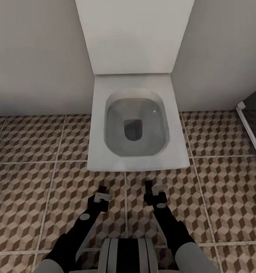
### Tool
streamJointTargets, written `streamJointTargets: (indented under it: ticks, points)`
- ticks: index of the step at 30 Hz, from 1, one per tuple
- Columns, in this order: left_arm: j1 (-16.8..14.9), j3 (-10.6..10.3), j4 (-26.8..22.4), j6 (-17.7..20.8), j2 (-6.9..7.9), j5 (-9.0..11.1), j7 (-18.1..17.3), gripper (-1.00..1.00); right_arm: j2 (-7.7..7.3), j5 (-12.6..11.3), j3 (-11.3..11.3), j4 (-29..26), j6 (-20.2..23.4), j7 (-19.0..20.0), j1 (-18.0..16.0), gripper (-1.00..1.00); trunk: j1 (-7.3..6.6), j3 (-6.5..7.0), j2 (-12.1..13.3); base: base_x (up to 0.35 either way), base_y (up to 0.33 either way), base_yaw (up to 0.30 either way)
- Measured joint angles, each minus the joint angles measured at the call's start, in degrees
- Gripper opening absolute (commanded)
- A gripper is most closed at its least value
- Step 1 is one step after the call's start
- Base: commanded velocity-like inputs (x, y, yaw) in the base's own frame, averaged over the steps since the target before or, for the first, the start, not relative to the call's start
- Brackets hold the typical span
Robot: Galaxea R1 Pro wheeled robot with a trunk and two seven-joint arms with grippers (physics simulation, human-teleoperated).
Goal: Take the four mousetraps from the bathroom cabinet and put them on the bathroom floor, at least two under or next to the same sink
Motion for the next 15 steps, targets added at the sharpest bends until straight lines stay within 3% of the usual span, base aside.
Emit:
streamJointTargets:
  ticks: [4, 8, 15]
  points:
    - [0.0, 0.0, 0.0, -0.1, 0.04, 0.0, -0.1, -1.00, 0.00, -0.1, 0.1, 0.1, -3.2, 0.0, 0.0, -1.00, 0.00, 0.00, 0.0, 0.000, 0.000, 0.000]
    - [0.0, 0.0, 0.1, -0.2, 0.08, 0.0, -0.2, -1.00, 0.00, -0.1, 0.1, 2.6, -9.4, 0.1, 0.0, -1.00, 0.00, 0.00, 0.0, 0.000, 0.000, 0.000]
    - [0.0, 0.0, 0.4, -0.3, 0.09, 0.0, -0.2, -1.00, 0.00, -0.1, 0.1, 3.5, -10.6, 0.1, 0.0, -1.00, 0.00, 0.00, 0.0, 0.000, 0.000, 0.000]
